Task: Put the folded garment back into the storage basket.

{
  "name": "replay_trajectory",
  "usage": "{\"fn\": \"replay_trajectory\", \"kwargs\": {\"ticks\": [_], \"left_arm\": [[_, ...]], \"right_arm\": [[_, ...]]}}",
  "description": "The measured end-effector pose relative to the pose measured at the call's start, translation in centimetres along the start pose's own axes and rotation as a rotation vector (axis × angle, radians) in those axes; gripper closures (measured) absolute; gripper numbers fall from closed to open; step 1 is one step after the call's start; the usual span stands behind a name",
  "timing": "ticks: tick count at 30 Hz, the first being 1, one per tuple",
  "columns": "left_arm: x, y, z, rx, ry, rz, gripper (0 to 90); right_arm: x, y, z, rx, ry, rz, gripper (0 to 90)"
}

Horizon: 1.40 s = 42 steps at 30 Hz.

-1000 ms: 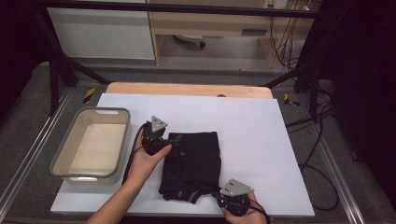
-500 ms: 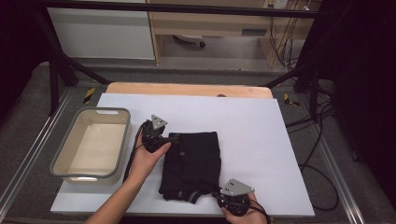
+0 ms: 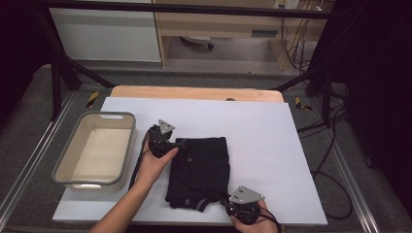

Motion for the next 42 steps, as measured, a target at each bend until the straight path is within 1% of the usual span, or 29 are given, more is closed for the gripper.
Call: {"fn": "replay_trajectory", "kwargs": {"ticks": [3, 5, 7, 11, 14, 19, 23, 26, 29, 32, 36, 37, 39, 40, 42], "left_arm": [[-0.3, -0.5, 0.4, 0.013, -0.003, 0.005, 14.1], [-0.4, -0.7, 0.6, 0.021, -0.007, 0.000, 14.1], [-0.4, -1.0, 0.8, 0.026, -0.004, 0.005, 14.1], [-0.3, -1.5, 1.2, 0.041, 0.002, 0.033, 13.9], [-0.3, -1.8, 1.5, 0.055, -0.008, 0.027, 13.9], [-0.1, -1.9, 1.8, 0.061, -0.006, 0.021, 14.1], [-0.3, -2.2, 2.1, 0.074, -0.024, 0.024, 14.2], [-0.4, -2.4, 2.3, 0.078, -0.024, 0.028, 14.4], [-0.4, -2.5, 2.5, 0.080, -0.032, 0.020, 14.3], [-0.4, -2.6, 2.7, 0.089, -0.044, 0.001, 14.2], [-0.3, -2.7, 2.8, 0.101, -0.067, -0.034, 14.2], [-0.2, -2.8, 2.8, 0.101, -0.072, -0.037, 14.4], [-0.3, -3.0, 2.8, 0.084, -0.085, -0.071, 16.5], [-0.3, -3.1, 2.8, 0.078, -0.088, -0.077, 16.5], [-0.3, -3.1, 2.8, 0.078, -0.087, -0.073, 16.9]], "right_arm": [[0.0, -0.1, 0.0, -0.012, -0.002, -0.011, 78.6], [0.0, -0.1, 0.0, -0.009, -0.002, -0.010, 78.6], [0.0, 0.0, 0.0, -0.006, -0.002, -0.012, 78.6], [0.0, 0.0, 0.0, -0.003, 0.002, -0.011, 78.5], [-0.1, 0.0, 0.0, 0.000, 0.003, -0.015, 78.4], [-0.1, 0.0, 0.0, 0.001, 0.006, -0.015, 78.3], [-0.1, 0.0, 0.0, -0.005, 0.006, -0.017, 78.2], [-0.1, 0.0, 0.0, -0.001, 0.007, -0.018, 78.1], [0.0, 0.0, 0.0, 0.001, 0.004, -0.024, 78.0], [-0.1, 0.1, 0.0, 0.010, 0.004, -0.025, 77.8], [-0.1, 0.0, 0.0, 0.007, 0.005, -0.026, 77.8], [-0.1, 0.0, 0.0, 0.005, 0.005, -0.025, 77.8], [-0.1, 0.0, 0.0, 0.007, 0.007, -0.026, 77.8], [-0.1, 0.0, 0.0, 0.007, 0.007, -0.026, 77.8], [-0.1, 0.0, 0.0, 0.007, 0.006, -0.025, 77.8]]}}
Point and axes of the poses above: each handheld gripper's, and its own axes: z roughly forward along the jaws, y roughly out of its top, x roughly to its left, the point moved 7 cm from there along z, roughly forward along the jaws, and after that the axes turned 15 degrees about y, right-handed, at the moved point
